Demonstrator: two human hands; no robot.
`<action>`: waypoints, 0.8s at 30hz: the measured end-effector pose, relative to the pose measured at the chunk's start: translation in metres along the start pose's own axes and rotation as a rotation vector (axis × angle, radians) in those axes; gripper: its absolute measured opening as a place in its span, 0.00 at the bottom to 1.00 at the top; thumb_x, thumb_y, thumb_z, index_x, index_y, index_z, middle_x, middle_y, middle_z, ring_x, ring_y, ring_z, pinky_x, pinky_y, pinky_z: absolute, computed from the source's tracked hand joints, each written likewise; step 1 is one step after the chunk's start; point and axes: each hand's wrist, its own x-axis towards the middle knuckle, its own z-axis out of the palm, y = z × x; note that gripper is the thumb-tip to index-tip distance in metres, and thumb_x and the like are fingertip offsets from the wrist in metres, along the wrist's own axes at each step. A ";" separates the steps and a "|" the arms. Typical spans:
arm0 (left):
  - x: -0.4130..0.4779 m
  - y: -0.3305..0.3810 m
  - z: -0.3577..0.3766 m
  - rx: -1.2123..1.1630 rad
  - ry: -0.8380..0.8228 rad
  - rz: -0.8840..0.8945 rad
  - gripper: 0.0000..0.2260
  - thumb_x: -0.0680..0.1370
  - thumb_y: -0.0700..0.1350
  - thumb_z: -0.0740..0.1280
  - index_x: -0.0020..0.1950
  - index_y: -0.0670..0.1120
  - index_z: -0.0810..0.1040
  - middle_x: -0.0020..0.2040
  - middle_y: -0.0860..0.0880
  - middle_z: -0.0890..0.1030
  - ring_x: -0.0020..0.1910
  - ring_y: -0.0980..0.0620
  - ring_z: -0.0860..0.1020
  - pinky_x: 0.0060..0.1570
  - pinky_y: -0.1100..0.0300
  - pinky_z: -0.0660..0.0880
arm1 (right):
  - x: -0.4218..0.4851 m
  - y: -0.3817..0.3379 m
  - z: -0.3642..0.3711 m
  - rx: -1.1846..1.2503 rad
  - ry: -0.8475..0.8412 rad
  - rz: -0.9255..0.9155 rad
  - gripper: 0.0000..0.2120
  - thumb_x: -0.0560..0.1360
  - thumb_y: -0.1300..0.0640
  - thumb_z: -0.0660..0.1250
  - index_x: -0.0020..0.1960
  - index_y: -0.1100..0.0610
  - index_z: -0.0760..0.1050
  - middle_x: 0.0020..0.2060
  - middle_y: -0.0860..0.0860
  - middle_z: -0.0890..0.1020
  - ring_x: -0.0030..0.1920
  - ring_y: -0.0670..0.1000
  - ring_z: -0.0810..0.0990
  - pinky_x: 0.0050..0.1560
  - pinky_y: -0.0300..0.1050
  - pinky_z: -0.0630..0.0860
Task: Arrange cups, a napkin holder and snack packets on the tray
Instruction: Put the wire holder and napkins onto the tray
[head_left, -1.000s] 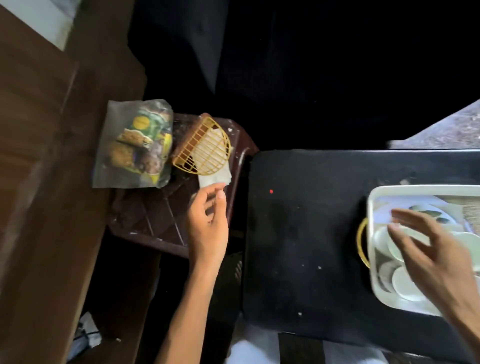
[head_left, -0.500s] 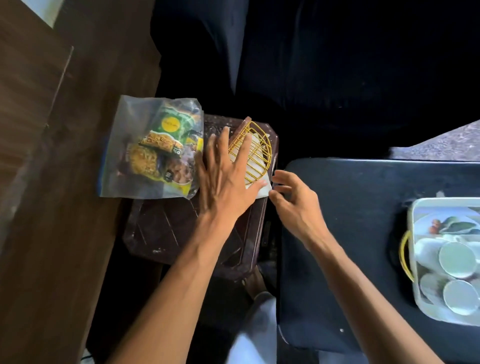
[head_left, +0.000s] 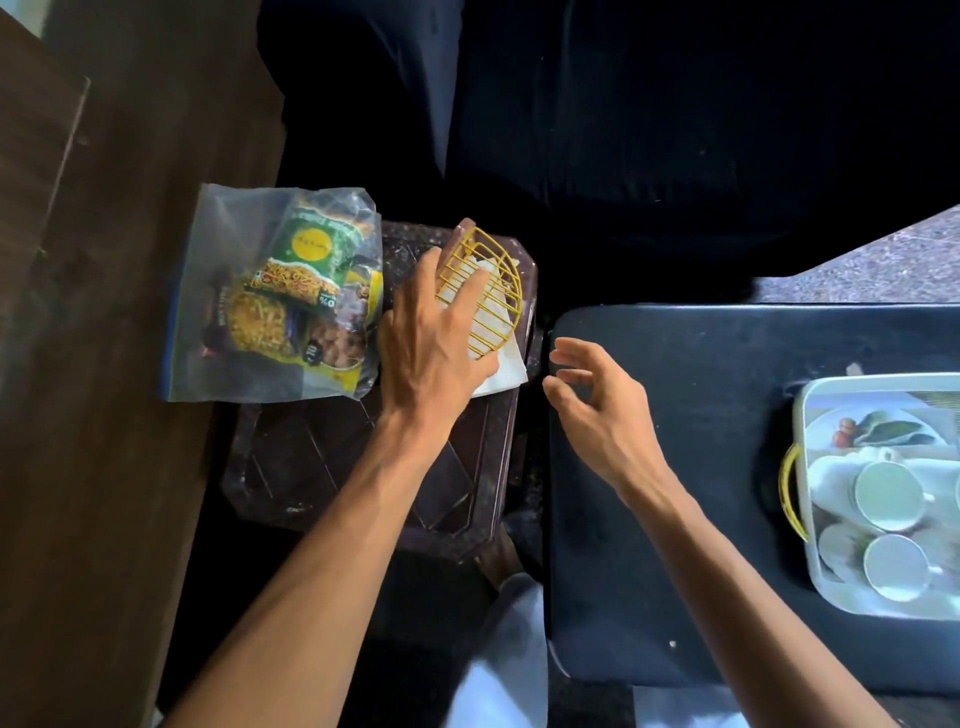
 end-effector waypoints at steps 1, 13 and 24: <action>-0.001 -0.001 -0.004 -0.022 0.029 -0.009 0.38 0.66 0.51 0.81 0.74 0.52 0.72 0.77 0.40 0.67 0.70 0.38 0.72 0.64 0.43 0.75 | 0.000 -0.002 -0.002 0.017 0.014 -0.007 0.19 0.79 0.58 0.68 0.69 0.54 0.74 0.61 0.47 0.81 0.58 0.44 0.80 0.46 0.21 0.71; -0.107 0.095 -0.022 -1.064 0.025 -0.227 0.35 0.67 0.52 0.78 0.73 0.53 0.74 0.71 0.51 0.72 0.69 0.47 0.76 0.64 0.45 0.78 | -0.068 -0.005 -0.083 0.567 -0.042 -0.035 0.14 0.81 0.48 0.66 0.65 0.49 0.77 0.58 0.49 0.85 0.57 0.48 0.84 0.54 0.46 0.80; -0.190 0.330 0.024 -0.978 -0.249 -0.139 0.32 0.75 0.48 0.75 0.78 0.51 0.68 0.80 0.59 0.63 0.76 0.70 0.61 0.73 0.71 0.62 | -0.152 0.108 -0.259 0.424 0.323 0.166 0.13 0.81 0.55 0.64 0.62 0.51 0.82 0.52 0.47 0.87 0.54 0.49 0.86 0.53 0.46 0.82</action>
